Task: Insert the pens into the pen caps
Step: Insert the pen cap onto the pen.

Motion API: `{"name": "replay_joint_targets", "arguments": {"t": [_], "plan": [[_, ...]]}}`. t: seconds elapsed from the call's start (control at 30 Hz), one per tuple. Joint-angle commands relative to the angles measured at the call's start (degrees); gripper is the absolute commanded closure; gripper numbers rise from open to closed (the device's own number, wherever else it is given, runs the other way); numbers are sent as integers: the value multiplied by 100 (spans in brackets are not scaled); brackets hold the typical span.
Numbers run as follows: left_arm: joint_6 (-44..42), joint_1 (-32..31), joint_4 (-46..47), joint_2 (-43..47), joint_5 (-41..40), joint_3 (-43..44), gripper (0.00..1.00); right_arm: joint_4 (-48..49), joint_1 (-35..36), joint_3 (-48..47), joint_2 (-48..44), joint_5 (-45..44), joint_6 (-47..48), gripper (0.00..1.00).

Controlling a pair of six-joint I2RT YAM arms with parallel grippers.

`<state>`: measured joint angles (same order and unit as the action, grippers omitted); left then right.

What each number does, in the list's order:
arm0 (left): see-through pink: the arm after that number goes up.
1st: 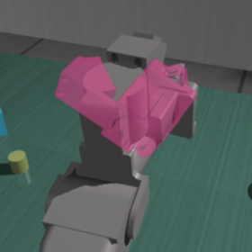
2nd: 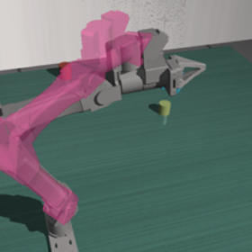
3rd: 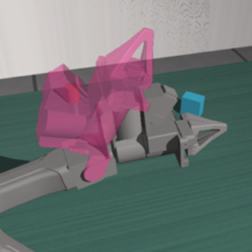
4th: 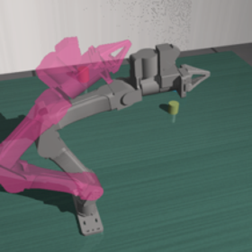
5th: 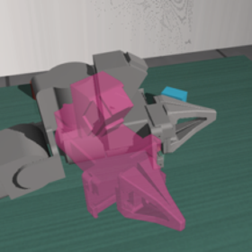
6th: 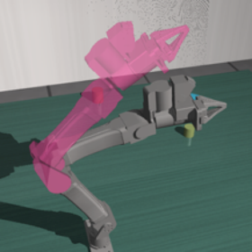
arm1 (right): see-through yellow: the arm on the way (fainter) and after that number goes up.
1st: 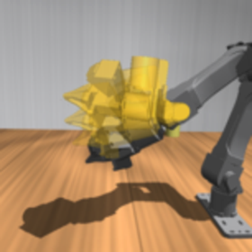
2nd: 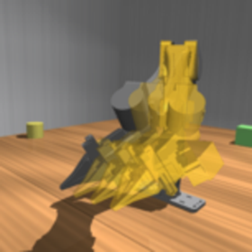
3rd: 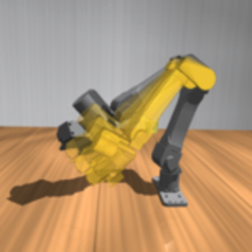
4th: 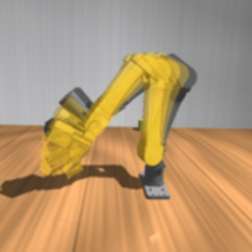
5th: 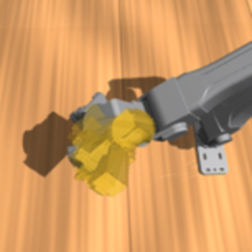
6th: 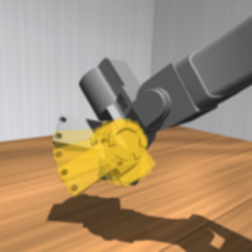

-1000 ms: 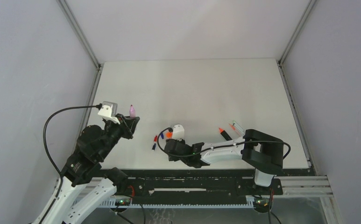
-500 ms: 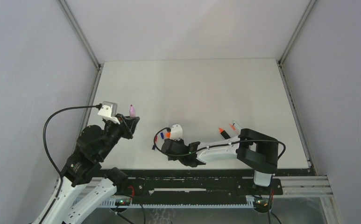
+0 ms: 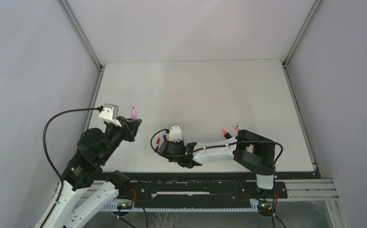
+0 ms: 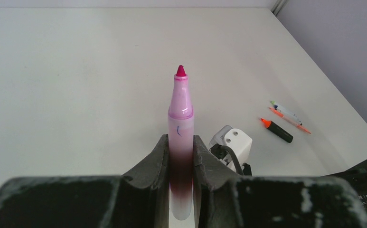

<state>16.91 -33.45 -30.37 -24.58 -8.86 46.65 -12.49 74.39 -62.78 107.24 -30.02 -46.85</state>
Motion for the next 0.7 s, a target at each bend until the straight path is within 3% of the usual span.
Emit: {"name": "replay_joint_targets", "arguments": {"t": [0.0, 0.67], "plan": [[-94, 41, 186, 69, 50, -115, 100, -326, 52, -307, 75, -255, 18, 60], [-92, 41, 197, 109, 85, -117, 100, -1368, 32, -1181, 526, -606, 359, 70]]}}
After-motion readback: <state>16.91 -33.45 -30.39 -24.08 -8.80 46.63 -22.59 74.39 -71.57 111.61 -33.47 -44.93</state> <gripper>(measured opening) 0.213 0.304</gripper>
